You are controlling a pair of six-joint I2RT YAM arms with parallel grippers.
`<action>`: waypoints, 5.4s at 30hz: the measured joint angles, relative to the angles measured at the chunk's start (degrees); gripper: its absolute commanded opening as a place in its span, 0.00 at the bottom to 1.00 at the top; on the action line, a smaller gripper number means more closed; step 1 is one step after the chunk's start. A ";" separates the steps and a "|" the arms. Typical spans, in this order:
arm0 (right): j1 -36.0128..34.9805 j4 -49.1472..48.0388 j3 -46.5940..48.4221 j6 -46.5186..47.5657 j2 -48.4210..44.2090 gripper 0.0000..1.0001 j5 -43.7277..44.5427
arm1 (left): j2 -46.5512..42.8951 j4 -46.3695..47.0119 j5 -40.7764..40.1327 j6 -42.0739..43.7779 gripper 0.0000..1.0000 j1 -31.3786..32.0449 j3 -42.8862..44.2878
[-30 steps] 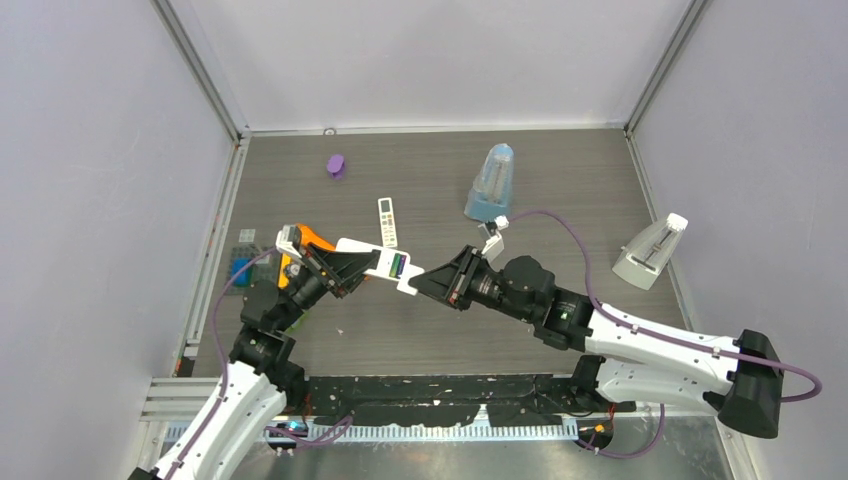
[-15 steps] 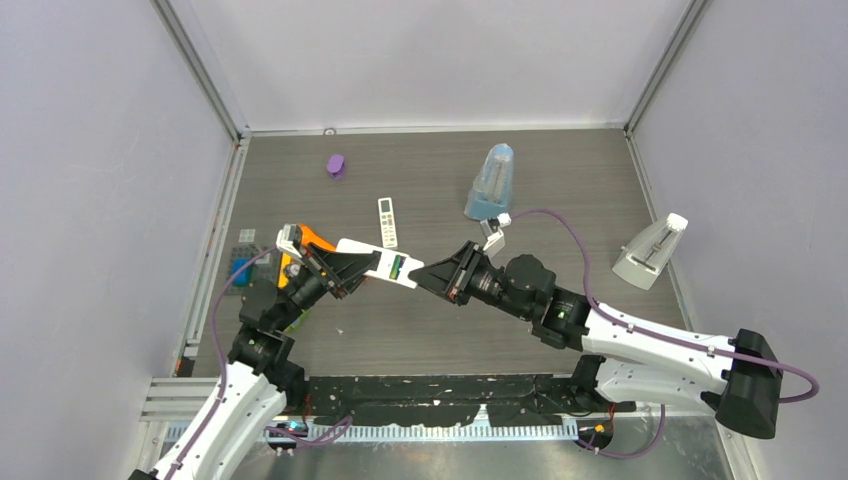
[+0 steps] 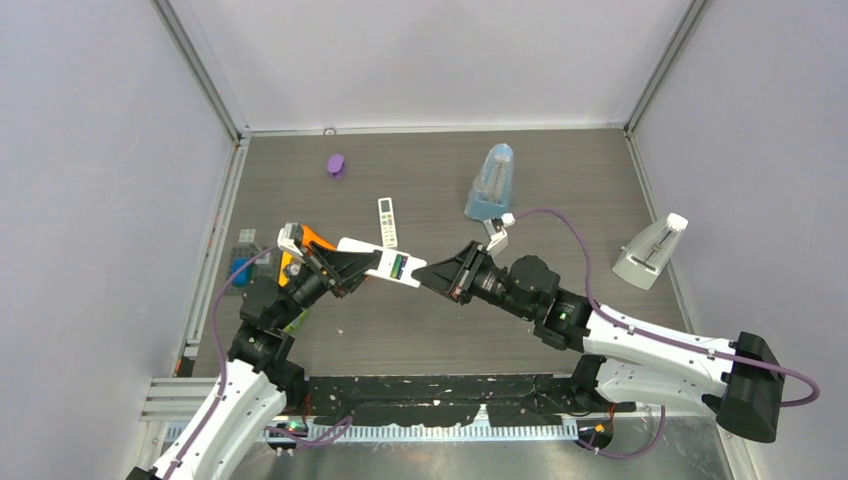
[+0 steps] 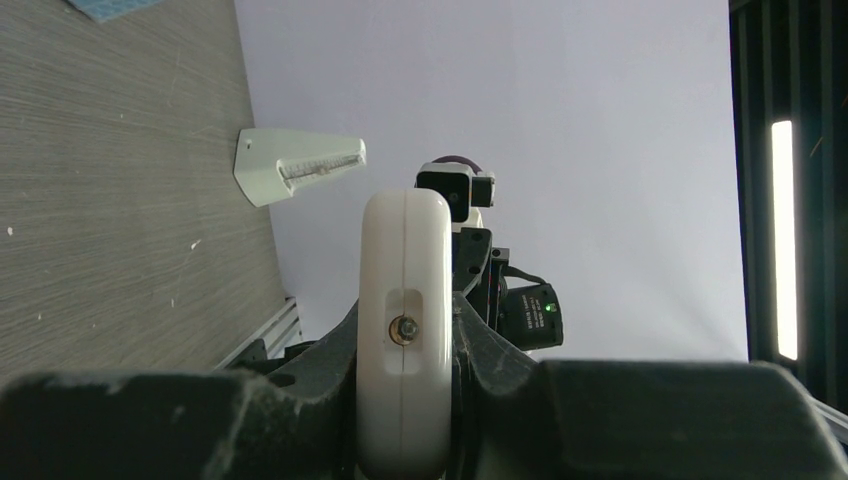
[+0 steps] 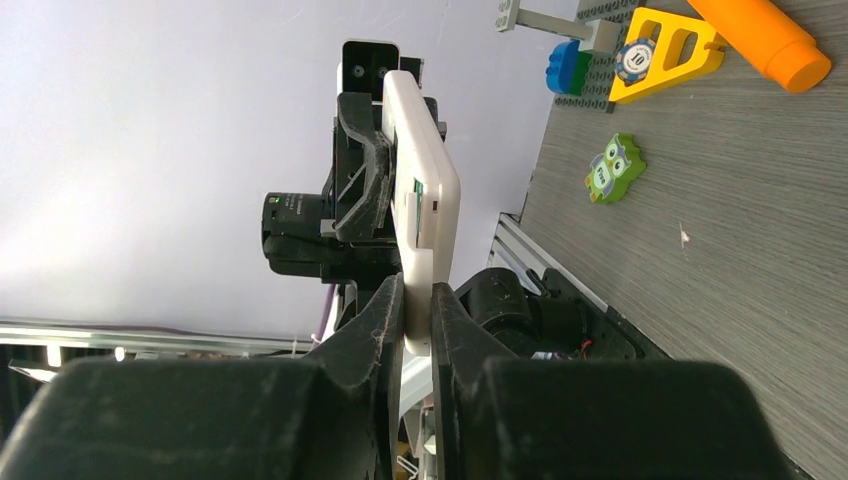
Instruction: Load the batteries into the remote control
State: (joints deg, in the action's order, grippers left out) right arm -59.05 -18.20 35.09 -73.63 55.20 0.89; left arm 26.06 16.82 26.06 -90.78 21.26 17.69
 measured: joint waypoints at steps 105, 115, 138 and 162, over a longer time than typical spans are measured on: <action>5.64 -1.53 4.09 2.82 8.96 0.08 -19.37 | 7.80 4.24 11.54 6.97 0.00 -1.22 3.98; 7.19 3.06 6.51 8.83 8.04 0.05 -26.49 | 9.25 4.11 16.98 11.69 0.00 -1.49 6.99; 6.23 -3.56 4.98 4.79 9.99 0.22 -24.11 | 9.66 4.07 14.93 11.78 0.00 -0.98 8.04; 2.93 -9.64 5.20 -2.73 13.44 0.49 -12.74 | 9.88 4.22 11.63 11.76 0.00 1.09 7.30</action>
State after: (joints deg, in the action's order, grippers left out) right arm -56.12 -27.83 40.29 -76.36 68.64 -11.86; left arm 35.94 21.04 37.69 -79.02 22.35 24.99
